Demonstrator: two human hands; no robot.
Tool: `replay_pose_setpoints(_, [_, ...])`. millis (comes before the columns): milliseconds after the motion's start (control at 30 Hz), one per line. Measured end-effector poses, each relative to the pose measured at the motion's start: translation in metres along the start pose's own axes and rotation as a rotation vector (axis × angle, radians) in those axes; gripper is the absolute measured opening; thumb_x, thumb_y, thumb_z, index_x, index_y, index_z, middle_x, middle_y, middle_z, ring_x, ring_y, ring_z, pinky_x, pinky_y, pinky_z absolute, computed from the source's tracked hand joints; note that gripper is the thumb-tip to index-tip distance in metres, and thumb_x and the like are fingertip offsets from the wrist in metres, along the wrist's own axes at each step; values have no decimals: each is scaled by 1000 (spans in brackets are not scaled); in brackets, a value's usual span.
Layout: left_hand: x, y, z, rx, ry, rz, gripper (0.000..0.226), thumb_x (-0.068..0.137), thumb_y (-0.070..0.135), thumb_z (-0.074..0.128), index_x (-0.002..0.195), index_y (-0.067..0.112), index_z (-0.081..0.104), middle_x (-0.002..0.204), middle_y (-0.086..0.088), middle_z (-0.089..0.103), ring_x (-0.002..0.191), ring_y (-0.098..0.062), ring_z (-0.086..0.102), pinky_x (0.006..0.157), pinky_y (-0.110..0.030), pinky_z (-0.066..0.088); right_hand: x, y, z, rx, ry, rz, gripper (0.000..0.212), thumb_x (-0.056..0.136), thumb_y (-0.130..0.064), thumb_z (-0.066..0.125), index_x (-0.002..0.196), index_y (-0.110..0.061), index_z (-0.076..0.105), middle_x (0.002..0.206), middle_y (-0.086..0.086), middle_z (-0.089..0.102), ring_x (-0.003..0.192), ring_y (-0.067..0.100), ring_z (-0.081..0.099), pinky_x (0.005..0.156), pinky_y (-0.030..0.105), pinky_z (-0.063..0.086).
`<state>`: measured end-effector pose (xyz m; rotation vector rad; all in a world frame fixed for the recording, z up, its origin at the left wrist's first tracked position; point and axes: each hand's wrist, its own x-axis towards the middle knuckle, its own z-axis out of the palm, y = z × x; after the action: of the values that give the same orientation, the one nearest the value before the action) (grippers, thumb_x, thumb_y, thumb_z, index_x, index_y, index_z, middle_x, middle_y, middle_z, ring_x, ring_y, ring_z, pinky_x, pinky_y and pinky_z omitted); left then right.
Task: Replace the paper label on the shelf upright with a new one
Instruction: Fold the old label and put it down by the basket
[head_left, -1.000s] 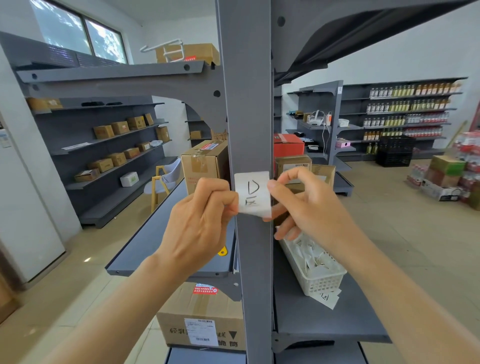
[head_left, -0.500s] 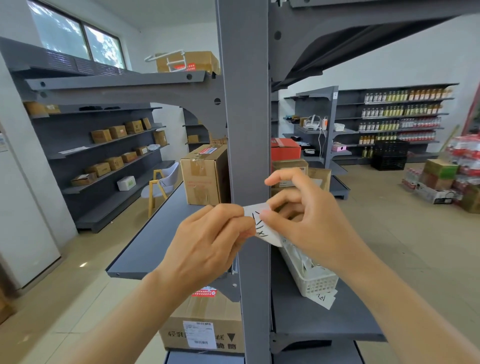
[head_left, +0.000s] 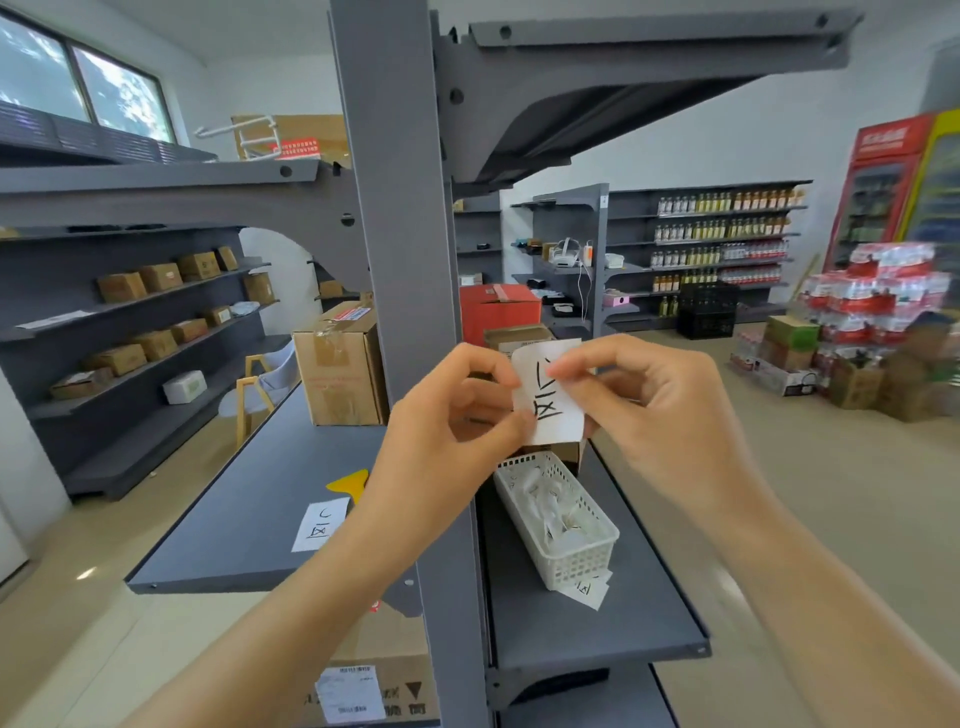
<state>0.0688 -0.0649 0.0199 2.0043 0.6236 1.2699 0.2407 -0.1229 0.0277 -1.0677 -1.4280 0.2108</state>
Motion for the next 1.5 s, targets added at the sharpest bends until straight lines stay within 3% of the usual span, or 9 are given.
replay_pose_setpoints(400, [9,-1,13,-93,2,-92,37,83,2,77,114,22,75,101,6,80,88,-2,76,75,-13,56,0,12,-23,-22,-74,189,22,91,-14,75,103,-31,83,88,-13,83,72,-1,73,65,17,54])
replay_pose_setpoints(600, [7,-14,11,120,36,-122,38,78,19,85,114,26,77,89,10,81,81,3,75,79,-17,59,2,25,-13,-147,-128,194,30,96,-11,66,115,-31,78,94,-16,75,85,-3,69,81,16,52])
replay_pose_setpoints(767, [3,-22,12,297,113,-24,22,85,22,79,106,27,81,86,15,79,75,5,73,75,-13,57,-2,33,1,-296,-179,152,27,98,-21,66,122,-28,75,100,-28,65,86,-26,56,81,1,40])
replay_pose_setpoints(867, [2,-31,15,438,139,88,19,85,21,79,103,24,82,93,8,79,76,-4,72,76,-26,61,-4,39,7,-476,-185,93,34,92,-32,73,125,-33,73,105,-19,67,106,-2,42,90,18,37])
replay_pose_setpoints(933, [2,-36,20,587,118,166,15,84,26,79,99,25,82,103,3,67,73,-11,66,67,-22,56,-4,46,9,-573,-165,57,26,88,-36,75,114,-38,77,103,-14,72,99,8,46,83,27,40])
replay_pose_setpoints(1000, [3,-38,23,688,89,164,12,85,32,78,96,26,81,112,-2,49,71,-11,59,63,-5,37,-5,53,9,-599,-157,67,18,87,-37,76,103,-42,79,97,-11,73,87,10,52,76,33,48])
replay_pose_setpoints(1133, [5,-40,34,804,-1,149,12,96,30,63,102,23,72,109,6,61,86,-10,62,62,-15,28,-6,64,8,-596,-97,97,12,84,-41,78,94,-36,82,114,-11,60,87,5,53,77,32,48])
replay_pose_setpoints(1300, [5,-48,43,118,47,-185,25,91,20,71,111,25,58,89,7,74,84,-5,72,78,-19,57,-4,67,1,-197,-52,228,11,90,-22,77,96,-27,83,76,-13,78,55,-5,62,57,11,47])
replay_pose_setpoints(1500, [12,-57,42,-80,103,-193,15,87,6,74,91,18,81,89,-3,81,83,-18,78,82,-39,63,-3,69,-3,88,-134,379,21,94,-14,68,100,-28,83,92,-5,83,81,18,80,60,25,58])
